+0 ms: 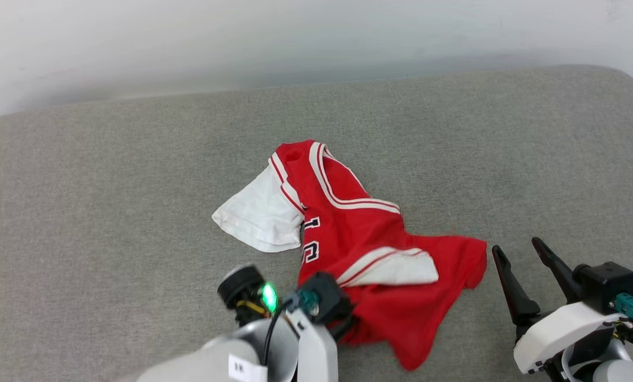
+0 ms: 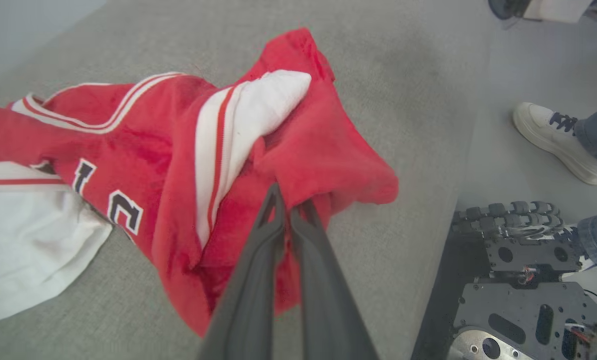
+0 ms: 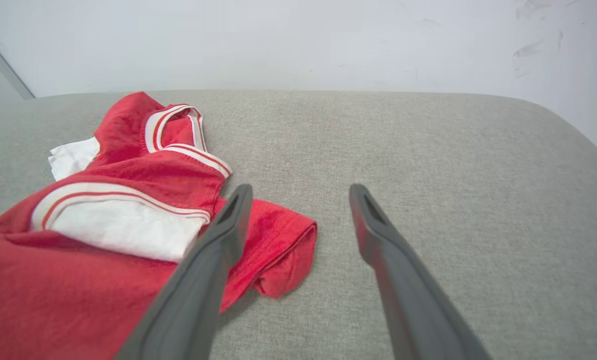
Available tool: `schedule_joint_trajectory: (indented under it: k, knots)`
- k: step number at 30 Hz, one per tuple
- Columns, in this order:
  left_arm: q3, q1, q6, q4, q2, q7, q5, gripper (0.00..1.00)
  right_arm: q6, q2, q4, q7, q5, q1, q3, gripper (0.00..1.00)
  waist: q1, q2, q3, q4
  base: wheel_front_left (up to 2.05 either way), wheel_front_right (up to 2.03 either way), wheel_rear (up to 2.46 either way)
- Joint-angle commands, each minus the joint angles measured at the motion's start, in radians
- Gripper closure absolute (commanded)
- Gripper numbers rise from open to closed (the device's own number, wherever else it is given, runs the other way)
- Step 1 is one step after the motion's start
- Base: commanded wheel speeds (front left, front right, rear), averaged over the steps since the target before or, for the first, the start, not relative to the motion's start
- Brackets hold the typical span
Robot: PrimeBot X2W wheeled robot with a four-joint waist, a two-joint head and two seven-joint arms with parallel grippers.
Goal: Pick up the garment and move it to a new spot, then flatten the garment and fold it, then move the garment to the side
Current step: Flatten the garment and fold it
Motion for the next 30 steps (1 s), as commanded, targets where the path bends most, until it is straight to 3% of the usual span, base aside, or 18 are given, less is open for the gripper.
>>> schedule_joint_trajectory:
  k: [1,6,7,8,9,16,22,26,30]
  knots:
    - [-0.003,0.044,-0.015,0.004,0.004,0.022,0.019,1.00,0.000,0.003,0.001,0.002,0.000,0.006,0.001,0.00,0.0000,0.0000,0.000,0.002,0.00,0.00,0.00]
    - [-0.007,0.122,-0.052,0.093,-0.030,0.039,0.069,1.00,0.000,0.006,-0.004,0.006,0.000,0.000,0.002,0.00,0.0000,0.0000,0.006,0.011,0.00,0.00,0.00]
    - [-0.008,0.129,-0.057,0.114,-0.038,0.032,0.081,0.90,0.000,0.005,-0.005,0.006,0.000,0.000,0.003,0.00,0.0000,0.0000,0.007,0.012,0.00,0.00,0.00]
    - [-0.008,0.137,-0.057,0.139,-0.046,0.024,0.096,0.09,0.000,0.003,-0.005,0.006,0.000,0.000,0.002,0.00,0.0000,0.0000,0.007,0.015,0.00,0.00,0.00]
    - [-0.008,0.141,-0.056,0.159,-0.053,0.012,0.109,0.00,0.000,0.001,-0.006,0.008,-0.001,0.000,0.003,0.00,0.0000,0.0000,0.007,0.017,0.00,0.00,0.00]
    - [0.118,0.171,0.014,0.162,-0.076,-0.203,0.075,0.00,0.000,-0.023,-0.037,0.030,0.014,0.000,0.013,0.00,0.0000,0.0000,-0.018,0.059,0.00,0.00,0.00]
    - [0.300,0.205,0.131,0.093,-0.020,-0.417,0.071,0.00,0.000,-0.069,-0.089,0.148,0.050,-0.018,0.038,0.00,0.0000,0.0000,-0.039,0.118,0.00,0.00,0.00]
    - [0.385,0.239,0.163,0.060,0.017,-0.448,0.119,0.00,-0.001,-0.106,-0.111,0.258,0.085,-0.037,0.070,0.00,0.0000,0.0000,-0.039,0.144,0.00,0.00,0.00]
    - [0.599,0.361,0.181,-0.038,-0.016,-0.449,0.210,0.00,-0.001,-0.166,-0.135,0.427,0.130,-0.081,0.100,0.00,0.0000,0.0000,-0.019,0.177,0.00,0.00,0.00]
